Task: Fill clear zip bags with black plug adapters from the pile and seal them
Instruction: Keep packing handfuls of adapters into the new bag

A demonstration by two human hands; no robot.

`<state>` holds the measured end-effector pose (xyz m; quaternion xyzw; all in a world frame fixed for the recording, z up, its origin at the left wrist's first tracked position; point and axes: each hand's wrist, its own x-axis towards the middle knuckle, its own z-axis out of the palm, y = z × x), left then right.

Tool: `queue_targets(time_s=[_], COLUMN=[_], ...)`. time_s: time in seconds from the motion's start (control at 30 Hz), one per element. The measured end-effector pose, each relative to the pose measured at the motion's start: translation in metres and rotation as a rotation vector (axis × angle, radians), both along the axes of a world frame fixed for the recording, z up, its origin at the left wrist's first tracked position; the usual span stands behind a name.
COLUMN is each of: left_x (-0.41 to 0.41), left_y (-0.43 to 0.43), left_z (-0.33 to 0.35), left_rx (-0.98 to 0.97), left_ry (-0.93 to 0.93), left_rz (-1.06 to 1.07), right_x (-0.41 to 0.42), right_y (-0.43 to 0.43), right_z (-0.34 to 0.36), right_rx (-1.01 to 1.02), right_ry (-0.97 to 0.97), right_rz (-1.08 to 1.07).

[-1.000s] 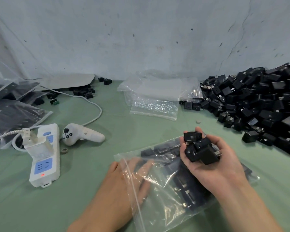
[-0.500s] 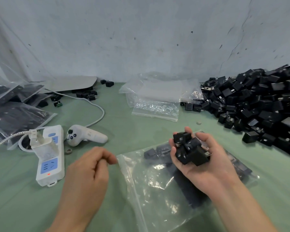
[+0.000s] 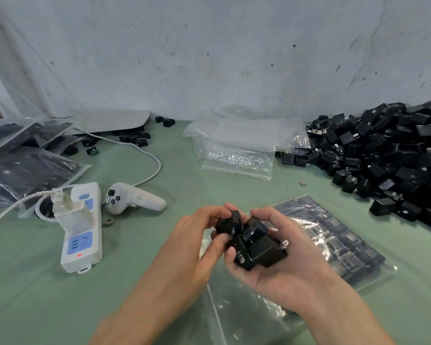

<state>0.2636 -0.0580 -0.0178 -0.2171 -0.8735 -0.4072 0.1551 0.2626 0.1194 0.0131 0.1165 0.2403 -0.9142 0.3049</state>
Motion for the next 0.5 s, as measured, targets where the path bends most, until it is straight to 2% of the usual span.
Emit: queue_targets(time_s=[0.17,0.23,0.3,0.37,0.43,0.5], left_x=[0.002,0.005,0.011,0.016,0.021,0.026], left_y=[-0.002,-0.017,-0.037,-0.050,-0.050,-0.042], left_z=[0.010,0.011,0.006,0.000,-0.008,-0.014], left_rx=[0.288,0.343,0.287,0.135,-0.039,-0.126], left_ry=[-0.041,-0.053,-0.122,-0.258,-0.333,-0.333], left_rz=[0.124,0.273,0.486,0.645,0.633,0.505], right_x=[0.003,0.001,-0.004,-0.009,-0.011,-0.013], right_y=[-0.007,-0.007,-0.001,0.007,0.016,0.023], right_z=[0.004,0.007,0.008,0.009,0.009,0.007], right_rx=[-0.076,-0.091,-0.139,-0.166,-0.162,-0.140], right_ry=[-0.017,-0.069,-0.159,-0.188,-0.155,-0.110], right_rz=[0.013,-0.042,-0.188,-0.318,-0.392,-0.419])
